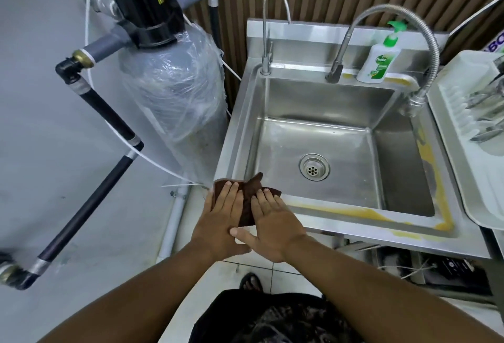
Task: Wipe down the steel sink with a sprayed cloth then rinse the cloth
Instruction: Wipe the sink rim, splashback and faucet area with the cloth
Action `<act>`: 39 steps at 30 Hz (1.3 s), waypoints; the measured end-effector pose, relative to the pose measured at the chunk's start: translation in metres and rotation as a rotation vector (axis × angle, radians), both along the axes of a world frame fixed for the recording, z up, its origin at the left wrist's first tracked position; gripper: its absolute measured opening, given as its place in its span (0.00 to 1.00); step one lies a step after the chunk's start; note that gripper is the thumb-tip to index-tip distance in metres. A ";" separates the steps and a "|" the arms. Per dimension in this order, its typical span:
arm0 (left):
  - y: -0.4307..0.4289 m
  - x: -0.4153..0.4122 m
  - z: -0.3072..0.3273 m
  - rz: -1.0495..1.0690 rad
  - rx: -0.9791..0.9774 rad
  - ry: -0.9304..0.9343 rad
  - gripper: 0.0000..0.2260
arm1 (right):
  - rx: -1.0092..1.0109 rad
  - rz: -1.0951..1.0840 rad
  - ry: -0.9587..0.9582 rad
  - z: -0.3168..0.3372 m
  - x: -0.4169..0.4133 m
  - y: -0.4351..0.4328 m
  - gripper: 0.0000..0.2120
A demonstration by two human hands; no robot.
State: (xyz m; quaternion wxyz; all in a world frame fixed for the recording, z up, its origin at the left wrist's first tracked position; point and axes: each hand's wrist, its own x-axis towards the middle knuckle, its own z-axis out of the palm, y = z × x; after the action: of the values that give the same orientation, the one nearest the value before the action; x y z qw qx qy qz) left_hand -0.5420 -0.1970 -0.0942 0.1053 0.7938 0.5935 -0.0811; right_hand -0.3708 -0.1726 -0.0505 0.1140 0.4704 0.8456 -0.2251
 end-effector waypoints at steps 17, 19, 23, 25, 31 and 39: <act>0.008 0.071 -0.005 0.027 -0.039 0.043 0.64 | 0.073 0.034 -0.111 0.000 0.061 0.004 0.52; 0.008 0.095 -0.003 0.017 -0.035 0.037 0.63 | 0.086 0.015 -0.132 0.003 0.080 0.002 0.52; 0.009 0.137 0.004 -0.008 -0.034 0.022 0.63 | 0.066 -0.025 -0.167 0.008 0.117 -0.002 0.50; 0.009 0.157 0.007 -0.025 -0.039 0.010 0.63 | 0.068 -0.038 -0.177 0.008 0.136 -0.003 0.49; 0.008 0.188 0.009 -0.043 -0.057 0.035 0.65 | 0.099 -0.080 -0.204 0.008 0.163 -0.010 0.49; 0.005 0.163 0.009 -0.022 -0.041 0.027 0.60 | 0.031 -0.180 -0.147 -0.008 0.139 -0.014 0.59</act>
State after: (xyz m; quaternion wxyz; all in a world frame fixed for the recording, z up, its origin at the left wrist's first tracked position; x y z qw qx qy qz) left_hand -0.3790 -0.1918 -0.0855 0.1125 0.7969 0.5843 -0.1049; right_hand -0.2322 -0.1867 -0.0581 0.1476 0.5614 0.7927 -0.1862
